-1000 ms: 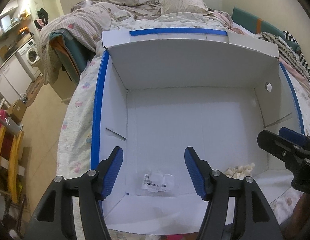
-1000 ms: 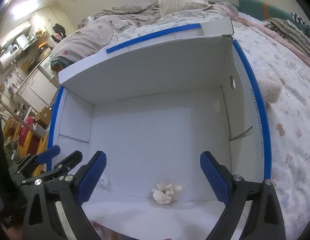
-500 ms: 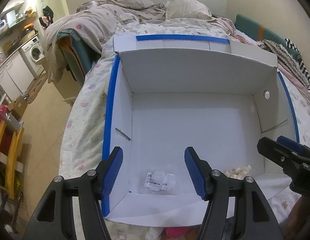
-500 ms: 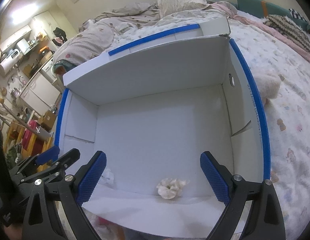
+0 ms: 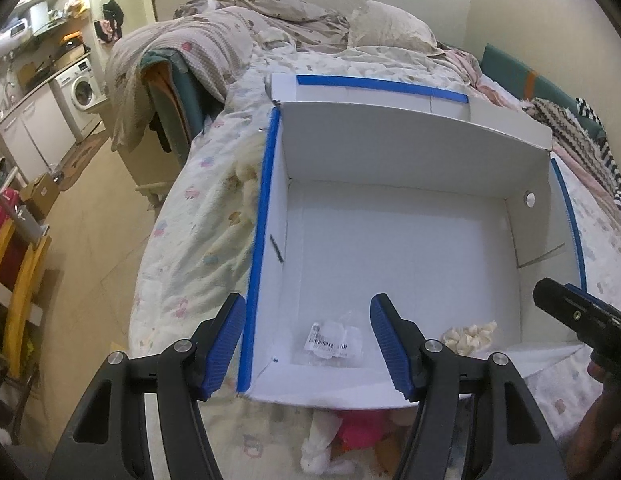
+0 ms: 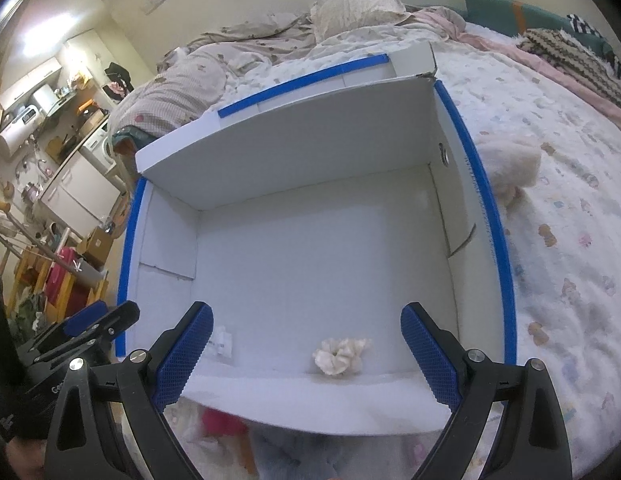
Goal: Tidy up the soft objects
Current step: 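Withdraw both open tools from the box back toward the soft items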
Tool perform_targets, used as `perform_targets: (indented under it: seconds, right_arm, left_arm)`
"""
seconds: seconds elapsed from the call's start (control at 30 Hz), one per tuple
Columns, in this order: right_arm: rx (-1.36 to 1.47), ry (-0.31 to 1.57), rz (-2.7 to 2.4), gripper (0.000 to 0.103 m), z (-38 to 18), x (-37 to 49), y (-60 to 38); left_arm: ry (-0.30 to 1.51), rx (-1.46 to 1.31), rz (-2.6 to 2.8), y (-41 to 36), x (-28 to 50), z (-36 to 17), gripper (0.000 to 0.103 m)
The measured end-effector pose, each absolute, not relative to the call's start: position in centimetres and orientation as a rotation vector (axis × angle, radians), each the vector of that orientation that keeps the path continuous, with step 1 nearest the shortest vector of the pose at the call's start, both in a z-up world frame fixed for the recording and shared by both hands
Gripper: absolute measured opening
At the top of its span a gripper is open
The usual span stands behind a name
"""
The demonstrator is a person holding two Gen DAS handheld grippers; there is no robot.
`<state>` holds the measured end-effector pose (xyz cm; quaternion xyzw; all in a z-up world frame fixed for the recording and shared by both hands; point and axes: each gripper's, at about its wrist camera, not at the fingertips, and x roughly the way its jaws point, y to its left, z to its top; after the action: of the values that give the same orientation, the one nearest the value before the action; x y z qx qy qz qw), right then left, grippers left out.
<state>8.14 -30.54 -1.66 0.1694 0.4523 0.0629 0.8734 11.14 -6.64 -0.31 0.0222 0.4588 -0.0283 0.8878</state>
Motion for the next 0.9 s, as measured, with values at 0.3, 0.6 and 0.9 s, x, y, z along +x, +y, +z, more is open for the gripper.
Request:
perform_targets:
  seconds: [0.3, 0.6, 0.9]
  right_arm:
    - [0.288, 0.904, 0.128, 0.101, -0.4, 5.5, -29.8]
    - [0.285, 0.909, 0.135, 0.101, -0.5, 3.3, -29.0]
    - [0.283, 0.941, 0.139, 0.101, -1.4, 1.4, -28.5]
  left_arm:
    - [0.951, 0.002, -0.029, -4.5, 8.9, 0.2, 0.062]
    - [0.961, -0.033, 0.004, -2.2, 6.6, 0.0, 0.062]
    - [0.977, -0.041, 0.025, -0.7, 5.4, -0.7, 0.062]
